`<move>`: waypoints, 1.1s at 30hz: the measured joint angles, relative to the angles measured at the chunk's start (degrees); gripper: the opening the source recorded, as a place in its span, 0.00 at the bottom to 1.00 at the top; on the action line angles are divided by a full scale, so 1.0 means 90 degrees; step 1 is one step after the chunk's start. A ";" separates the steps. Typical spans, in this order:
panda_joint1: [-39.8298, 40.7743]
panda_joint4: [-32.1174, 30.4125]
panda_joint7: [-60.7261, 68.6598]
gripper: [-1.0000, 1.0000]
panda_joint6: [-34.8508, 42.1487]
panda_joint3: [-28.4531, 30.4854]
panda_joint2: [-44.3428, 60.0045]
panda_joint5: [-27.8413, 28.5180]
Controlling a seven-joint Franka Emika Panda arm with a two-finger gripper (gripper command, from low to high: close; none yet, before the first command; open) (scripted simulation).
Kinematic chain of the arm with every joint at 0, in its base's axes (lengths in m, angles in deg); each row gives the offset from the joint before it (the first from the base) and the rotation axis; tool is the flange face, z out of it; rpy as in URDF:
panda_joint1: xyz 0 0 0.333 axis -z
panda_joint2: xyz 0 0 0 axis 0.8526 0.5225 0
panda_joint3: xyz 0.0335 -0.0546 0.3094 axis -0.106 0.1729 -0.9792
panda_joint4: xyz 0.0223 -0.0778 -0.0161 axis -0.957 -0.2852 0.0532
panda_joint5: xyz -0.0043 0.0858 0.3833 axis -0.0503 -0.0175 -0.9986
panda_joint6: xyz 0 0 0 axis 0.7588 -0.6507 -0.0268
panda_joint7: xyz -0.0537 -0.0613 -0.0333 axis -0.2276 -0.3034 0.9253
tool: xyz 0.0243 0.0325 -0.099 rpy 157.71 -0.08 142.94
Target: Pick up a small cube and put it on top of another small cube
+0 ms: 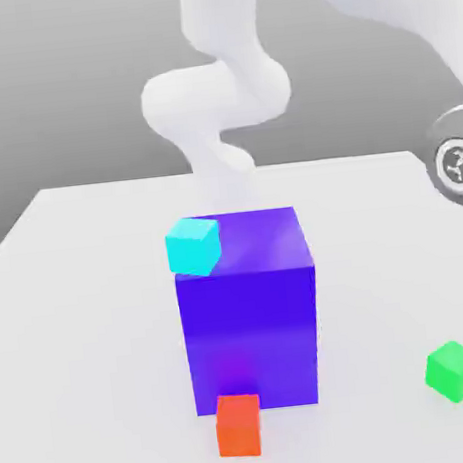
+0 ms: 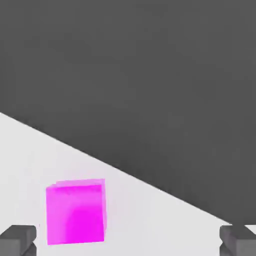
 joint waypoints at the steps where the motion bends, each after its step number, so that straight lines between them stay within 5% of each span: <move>1: -0.0071 0.0055 -0.0042 0.50 -0.0107 0.0033 0.0231 0.0055; 4: -0.0263 0.0229 -0.0184 0.50 -0.0563 0.0231 0.0920 0.0258; 5: -0.0300 0.0265 -0.0213 0.00 -0.0661 0.0276 0.1057 0.0301; 16: -0.0137 0.0016 0.0027 0.00 -0.0129 0.0043 0.0270 0.0004; 29: 0.0488 -0.2899 0.2593 0.00 -0.0543 -0.0919 -0.2316 -0.0837; 33: 0.0335 -0.3102 0.2390 0.00 -0.1179 -0.0687 -0.1842 -0.0318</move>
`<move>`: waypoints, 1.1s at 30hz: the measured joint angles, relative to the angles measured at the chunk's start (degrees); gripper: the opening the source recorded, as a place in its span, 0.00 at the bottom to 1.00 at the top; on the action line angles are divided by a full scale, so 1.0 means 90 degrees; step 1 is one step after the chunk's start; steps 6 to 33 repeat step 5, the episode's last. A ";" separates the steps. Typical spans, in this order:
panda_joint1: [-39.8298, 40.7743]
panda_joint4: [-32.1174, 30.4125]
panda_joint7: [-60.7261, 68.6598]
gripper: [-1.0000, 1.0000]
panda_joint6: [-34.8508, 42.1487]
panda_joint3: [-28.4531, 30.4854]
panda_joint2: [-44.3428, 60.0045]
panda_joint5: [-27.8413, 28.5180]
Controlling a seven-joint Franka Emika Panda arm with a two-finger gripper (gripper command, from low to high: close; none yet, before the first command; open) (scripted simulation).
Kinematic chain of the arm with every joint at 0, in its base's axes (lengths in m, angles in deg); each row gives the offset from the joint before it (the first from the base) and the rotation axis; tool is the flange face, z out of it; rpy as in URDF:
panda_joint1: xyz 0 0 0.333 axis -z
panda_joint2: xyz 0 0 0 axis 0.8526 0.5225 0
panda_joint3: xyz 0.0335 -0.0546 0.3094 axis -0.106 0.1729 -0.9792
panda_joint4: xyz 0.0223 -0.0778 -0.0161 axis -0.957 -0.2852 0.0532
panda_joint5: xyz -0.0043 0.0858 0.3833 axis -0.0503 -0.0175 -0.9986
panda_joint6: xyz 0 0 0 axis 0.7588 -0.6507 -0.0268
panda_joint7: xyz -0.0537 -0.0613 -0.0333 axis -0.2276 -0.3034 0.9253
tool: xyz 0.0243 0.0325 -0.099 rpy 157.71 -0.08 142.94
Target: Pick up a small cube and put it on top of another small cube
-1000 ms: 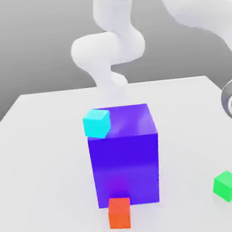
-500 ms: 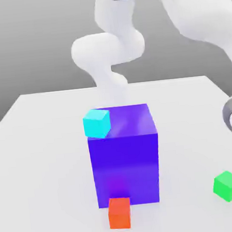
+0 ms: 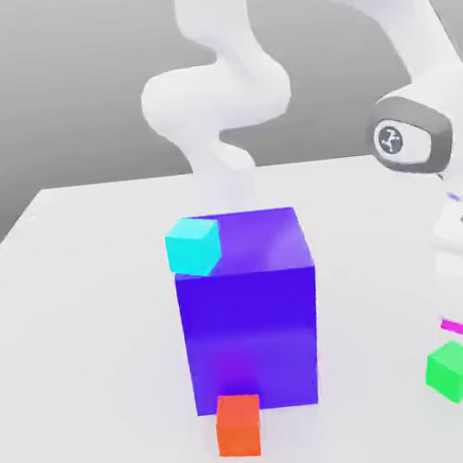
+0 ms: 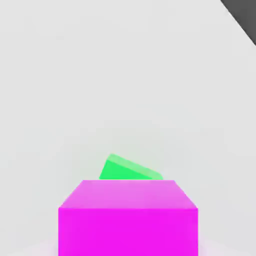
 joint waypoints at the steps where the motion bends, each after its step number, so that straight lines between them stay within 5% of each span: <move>1: -0.0095 0.0011 -0.0144 0.00 -0.0195 0.0134 0.0221 0.0206; 2: -0.0176 0.0021 -0.0256 1.00 -0.0347 0.0245 0.0394 0.0364; 33: -0.0176 0.0021 -0.0256 1.00 -0.0347 0.0245 0.0394 0.0364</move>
